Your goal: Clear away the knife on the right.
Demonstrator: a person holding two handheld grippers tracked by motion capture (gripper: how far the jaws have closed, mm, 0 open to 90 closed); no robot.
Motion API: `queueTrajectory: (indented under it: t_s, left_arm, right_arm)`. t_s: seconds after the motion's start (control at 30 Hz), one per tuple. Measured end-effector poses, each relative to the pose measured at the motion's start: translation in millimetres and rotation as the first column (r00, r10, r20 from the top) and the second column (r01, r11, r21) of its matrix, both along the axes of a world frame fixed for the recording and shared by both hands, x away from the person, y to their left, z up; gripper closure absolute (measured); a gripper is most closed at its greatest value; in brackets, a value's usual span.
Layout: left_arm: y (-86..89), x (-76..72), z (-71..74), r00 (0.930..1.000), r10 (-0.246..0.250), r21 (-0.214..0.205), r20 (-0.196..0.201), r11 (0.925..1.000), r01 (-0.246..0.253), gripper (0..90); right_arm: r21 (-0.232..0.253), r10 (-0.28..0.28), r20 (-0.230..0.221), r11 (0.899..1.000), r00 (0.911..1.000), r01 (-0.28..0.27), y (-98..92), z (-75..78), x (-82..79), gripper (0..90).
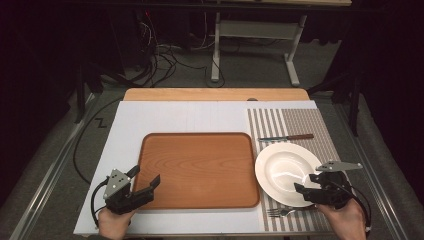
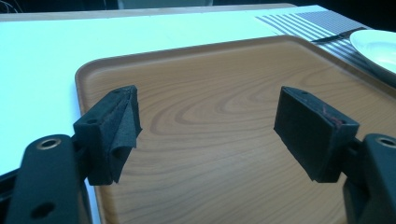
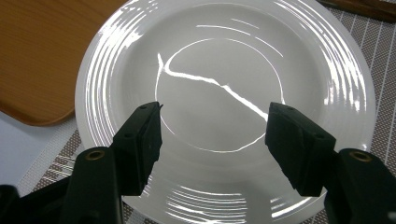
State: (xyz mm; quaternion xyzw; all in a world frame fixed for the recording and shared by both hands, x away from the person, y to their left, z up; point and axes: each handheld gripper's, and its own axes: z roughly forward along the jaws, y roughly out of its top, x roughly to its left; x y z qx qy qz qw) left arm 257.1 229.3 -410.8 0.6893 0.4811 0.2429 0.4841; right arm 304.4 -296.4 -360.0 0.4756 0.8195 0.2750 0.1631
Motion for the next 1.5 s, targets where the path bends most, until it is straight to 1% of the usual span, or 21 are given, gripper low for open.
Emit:
queueTrajectory:
  t_s: [0.1, 0.23, 0.37, 0.6, 0.83, 1.27, 1.33, 1.5]
  left_arm:
    - [-0.1, 0.0, 0.0, 1.0000, 0.000, 0.000, 0.000, 1.0000, 0.000, 23.6]
    - [-0.2, 0.2, -0.1, 1.0000, -0.001, 0.000, -0.001, 1.0000, 0.001, 23.6]
    - [-0.4, 0.2, -0.2, 1.0000, -0.003, 0.002, -0.002, 1.0000, 0.003, 23.6]
    - [-0.7, 0.2, -0.2, 1.0000, -0.006, 0.005, -0.003, 1.0000, 0.006, 23.6]
    - [-0.8, 0.4, -0.3, 1.0000, -0.006, 0.004, -0.005, 1.0000, 0.006, 23.6]
    - [-1.3, 0.4, -0.5, 0.9999, -0.010, 0.006, -0.007, 0.9999, 0.010, 23.6]
    - [-1.4, 0.4, -0.6, 0.9999, -0.010, 0.006, -0.007, 0.9999, 0.010, 23.6]
    - [-0.9, 0.5, -0.5, 0.9999, -0.009, 0.006, -0.008, 0.9999, 0.009, 23.6]
  right_arm:
    - [-0.023, -0.001, -0.032, 1.000, 0.9995, 0.000, 2.4, 0.5, 2.1, 36.8]
    - [-0.039, 0.002, -0.047, 0.999, 0.9989, -0.004, 4.9, 1.1, 3.9, 37.4]
    - [-0.046, 0.010, -0.065, 0.999, 0.9979, -0.013, 6.8, 1.7, 5.6, 39.0]
    - [-0.046, 0.003, -0.081, 0.999, 0.9967, -0.006, 8.6, 4.6, 11.2, 40.9]
    - [-0.063, -0.004, -0.117, 0.998, 0.9931, -0.003, 13.2, 7.2, 19.8, 42.0]
    - [-0.079, -0.004, -0.137, 0.997, 0.9906, -0.007, 23.1, 10.4, 39.4, 42.1]
    - [-0.078, -0.003, -0.134, 0.997, 0.9909, -0.007, 23.6, 10.4, 40.9, 42.1]
    - [-0.088, -0.002, -0.140, 0.996, 0.9901, -0.010, 28.4, 13.9, 50.0, 42.1]
